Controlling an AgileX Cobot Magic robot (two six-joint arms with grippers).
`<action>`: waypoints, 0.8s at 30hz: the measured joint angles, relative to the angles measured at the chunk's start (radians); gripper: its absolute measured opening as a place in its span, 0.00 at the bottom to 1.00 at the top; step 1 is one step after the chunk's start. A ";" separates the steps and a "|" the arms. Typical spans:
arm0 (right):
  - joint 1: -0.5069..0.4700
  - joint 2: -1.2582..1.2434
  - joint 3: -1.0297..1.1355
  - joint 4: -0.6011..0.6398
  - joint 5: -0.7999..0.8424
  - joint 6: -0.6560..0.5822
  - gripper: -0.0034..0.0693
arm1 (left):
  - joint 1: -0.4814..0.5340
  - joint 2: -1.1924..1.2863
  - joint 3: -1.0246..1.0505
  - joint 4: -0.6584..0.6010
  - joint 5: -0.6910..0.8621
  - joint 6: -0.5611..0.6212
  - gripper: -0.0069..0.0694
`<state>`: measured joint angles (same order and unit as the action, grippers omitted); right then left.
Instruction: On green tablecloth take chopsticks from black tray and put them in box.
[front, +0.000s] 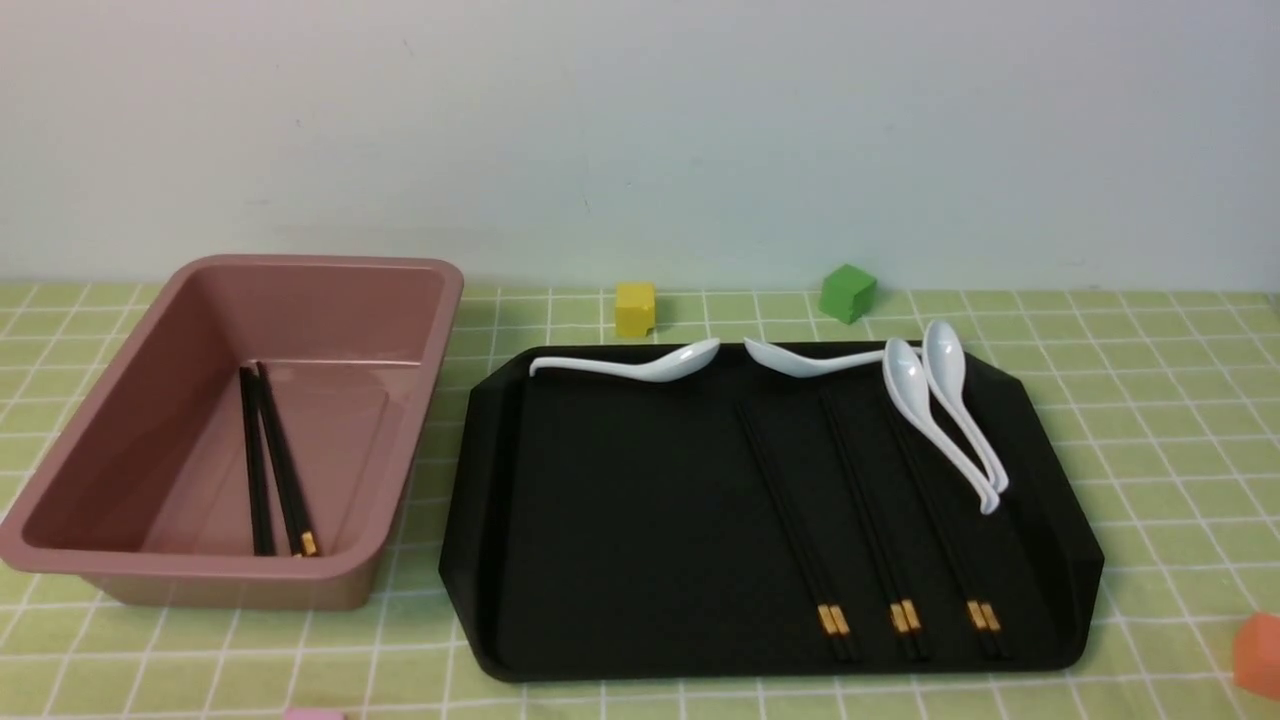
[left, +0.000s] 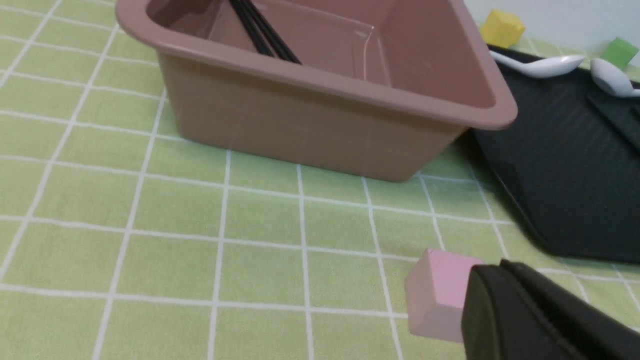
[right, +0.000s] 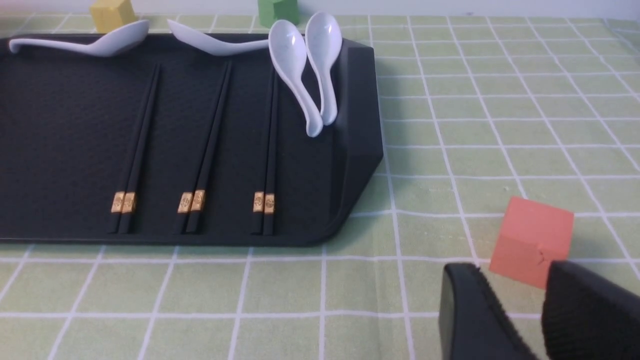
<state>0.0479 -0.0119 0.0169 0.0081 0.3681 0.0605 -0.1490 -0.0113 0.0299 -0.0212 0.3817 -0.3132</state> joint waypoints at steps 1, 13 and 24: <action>0.000 0.000 0.000 0.000 0.000 0.000 0.38 | 0.000 0.000 0.000 0.001 0.000 0.000 0.08; 0.000 0.000 0.000 -0.001 0.000 0.000 0.38 | 0.000 0.000 0.000 0.002 0.000 0.000 0.10; 0.000 0.000 0.000 -0.001 0.000 0.000 0.38 | 0.000 0.000 0.000 0.002 0.000 0.000 0.10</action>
<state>0.0479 -0.0119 0.0169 0.0072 0.3681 0.0605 -0.1490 -0.0116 0.0299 -0.0190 0.3817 -0.3132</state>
